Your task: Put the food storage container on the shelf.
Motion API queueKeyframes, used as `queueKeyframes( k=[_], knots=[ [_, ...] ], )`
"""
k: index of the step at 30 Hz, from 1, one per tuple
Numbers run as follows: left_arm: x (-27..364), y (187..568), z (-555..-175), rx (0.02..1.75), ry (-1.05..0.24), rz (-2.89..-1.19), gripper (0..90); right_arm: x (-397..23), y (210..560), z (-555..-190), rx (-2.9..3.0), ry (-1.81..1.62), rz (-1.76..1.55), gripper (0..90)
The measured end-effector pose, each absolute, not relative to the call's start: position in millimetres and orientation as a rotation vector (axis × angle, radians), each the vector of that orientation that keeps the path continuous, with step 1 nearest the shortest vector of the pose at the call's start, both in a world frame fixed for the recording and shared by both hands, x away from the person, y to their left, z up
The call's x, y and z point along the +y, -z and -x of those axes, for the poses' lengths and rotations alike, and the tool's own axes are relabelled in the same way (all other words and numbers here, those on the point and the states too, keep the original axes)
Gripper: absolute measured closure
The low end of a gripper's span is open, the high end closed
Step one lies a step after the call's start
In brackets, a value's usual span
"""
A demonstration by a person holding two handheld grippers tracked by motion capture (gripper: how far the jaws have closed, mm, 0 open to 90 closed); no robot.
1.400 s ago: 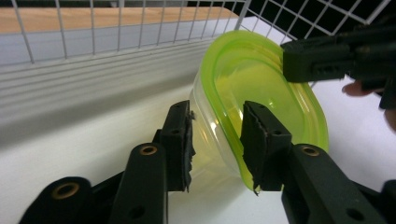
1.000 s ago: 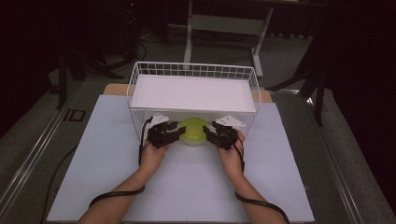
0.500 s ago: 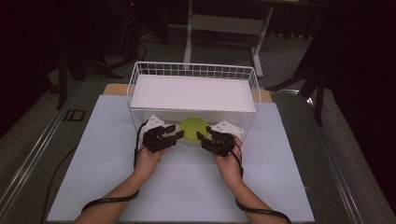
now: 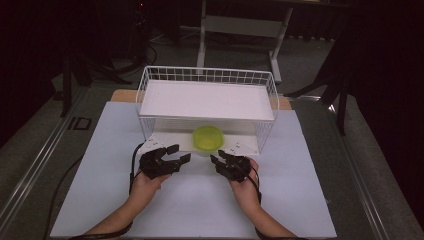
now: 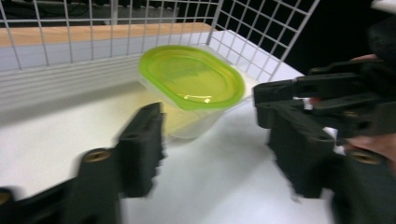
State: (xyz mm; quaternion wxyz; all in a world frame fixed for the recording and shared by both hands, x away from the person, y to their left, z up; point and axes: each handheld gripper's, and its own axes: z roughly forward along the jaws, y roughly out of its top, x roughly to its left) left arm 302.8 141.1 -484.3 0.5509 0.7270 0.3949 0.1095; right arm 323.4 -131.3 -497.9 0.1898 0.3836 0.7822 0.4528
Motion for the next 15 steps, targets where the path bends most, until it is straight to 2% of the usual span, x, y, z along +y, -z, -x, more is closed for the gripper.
queueKeyframes(
  k=[1, 2, 3, 4, 5, 6, 7, 8, 15],
  knots=[
    [142, 484, -300, 0.924, -0.250, -1.720, 26.1, -132, 499, -323, 2.206, -1.266, -1.083, 70.1],
    [142, 484, -300, 0.924, -0.250, -1.720, 20.2, -132, 499, -323, 2.206, -1.266, -1.083, 70.1],
    [146, 484, -292, 0.944, -0.236, -1.694, 20.2, -132, 499, -324, 2.209, -1.265, -1.084, 71.6],
    [146, 485, -289, 0.943, -0.235, -1.693, 15.9, -133, 502, -326, 2.252, -1.258, -1.104, 83.7],
    [147, 486, -287, 0.942, -0.243, -1.692, 13.2, -132, 503, -327, 2.263, -1.250, -1.120, 87.2],
    [147, 488, -285, 0.936, -0.258, -1.692, 10.0, -132, 505, -328, 2.269, -1.242, -1.131, 89.6],
    [147, 489, -283, 0.935, -0.271, -1.695, 3.2, -131, 506, -329, 2.276, -1.227, -1.135, 89.8],
    [147, 489, -283, 0.935, -0.271, -1.695, 0.9, -131, 506, -329, 2.276, -1.227, -1.135, 89.8],
    [156, 500, -280, 0.932, -0.289, -1.700, 0.9, -127, 512, -338, 2.264, -1.187, -1.175, 89.8]
  ],
)
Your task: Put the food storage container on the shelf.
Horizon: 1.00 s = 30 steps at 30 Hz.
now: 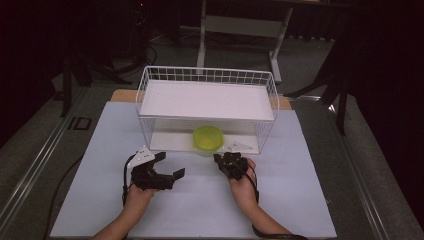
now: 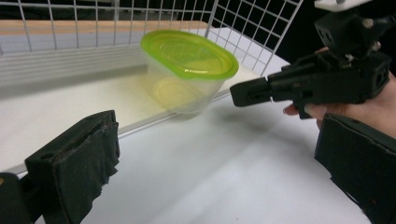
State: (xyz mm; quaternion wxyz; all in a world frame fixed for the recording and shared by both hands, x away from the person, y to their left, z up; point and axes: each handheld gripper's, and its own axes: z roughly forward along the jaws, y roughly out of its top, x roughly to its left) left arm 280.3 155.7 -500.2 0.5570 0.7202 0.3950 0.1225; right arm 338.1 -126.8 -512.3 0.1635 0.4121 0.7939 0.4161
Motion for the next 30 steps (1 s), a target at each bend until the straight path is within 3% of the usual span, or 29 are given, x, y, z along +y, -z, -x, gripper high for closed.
queueKeyframes(
  k=[30],
  knots=[
    [155, 498, -274, 0.885, -0.365, -1.738, 0.9, -96, 522, -377, 2.226, -1.180, -1.245, 87.7]
  ],
)
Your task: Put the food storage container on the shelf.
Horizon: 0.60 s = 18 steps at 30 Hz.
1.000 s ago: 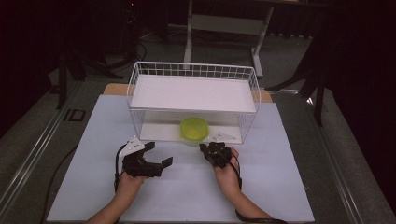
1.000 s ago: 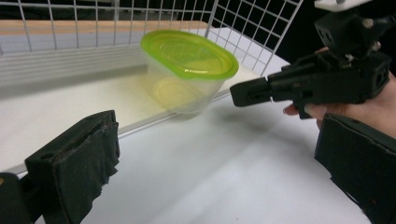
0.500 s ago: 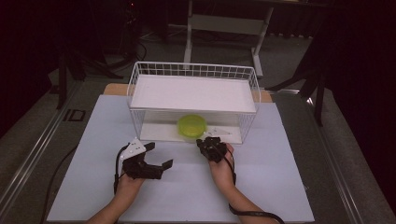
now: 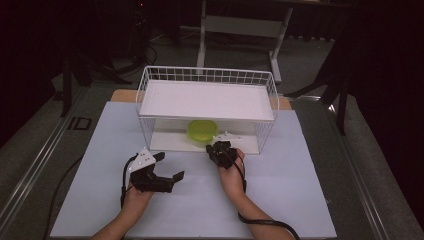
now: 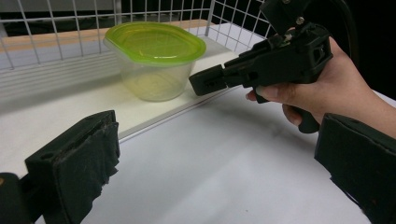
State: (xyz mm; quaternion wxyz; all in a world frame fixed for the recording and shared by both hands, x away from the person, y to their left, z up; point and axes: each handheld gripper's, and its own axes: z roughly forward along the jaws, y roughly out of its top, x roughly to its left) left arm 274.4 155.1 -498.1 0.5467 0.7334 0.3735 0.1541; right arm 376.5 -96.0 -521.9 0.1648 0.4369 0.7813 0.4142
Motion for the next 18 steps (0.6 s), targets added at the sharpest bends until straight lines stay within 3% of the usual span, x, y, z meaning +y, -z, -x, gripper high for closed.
queueKeyframes(
  k=[11, 18],
  knots=[
    [155, 499, -274, 0.880, -0.359, -1.737, 0.9, -86, 520, -388, 2.231, -1.170, -1.251, 85.5],
    [155, 497, -274, 0.862, -0.339, -1.732, 0.9, -94, 514, -375, 2.226, -1.187, -1.227, 70.4]
  ],
)
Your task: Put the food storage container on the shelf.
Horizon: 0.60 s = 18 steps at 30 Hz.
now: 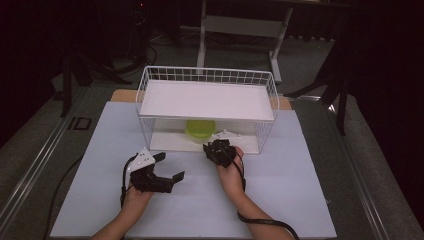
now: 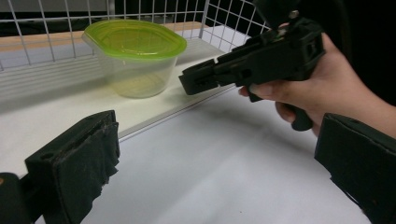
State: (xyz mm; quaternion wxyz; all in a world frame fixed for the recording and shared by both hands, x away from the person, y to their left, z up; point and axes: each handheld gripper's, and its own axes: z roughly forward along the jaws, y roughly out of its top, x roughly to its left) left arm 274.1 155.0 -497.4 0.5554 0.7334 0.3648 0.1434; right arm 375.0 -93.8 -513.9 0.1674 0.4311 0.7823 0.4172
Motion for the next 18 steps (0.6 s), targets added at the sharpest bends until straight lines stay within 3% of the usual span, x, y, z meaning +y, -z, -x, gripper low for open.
queueKeyframes(
  k=[10, 14, 18],
  knots=[
    [147, 493, -275, 0.825, -0.328, -1.752, 0.9, -115, 498, -353, 2.305, -1.285, -1.128, 22.8],
    [146, 490, -272, 0.811, -0.320, -1.762, 0.9, -125, 498, -344, 2.322, -1.344, -1.115, 16.3],
    [149, 488, -268, 0.800, -0.311, -1.761, 0.9, -135, 495, -331, 2.322, -1.365, -1.099, 15.5]
  ],
)
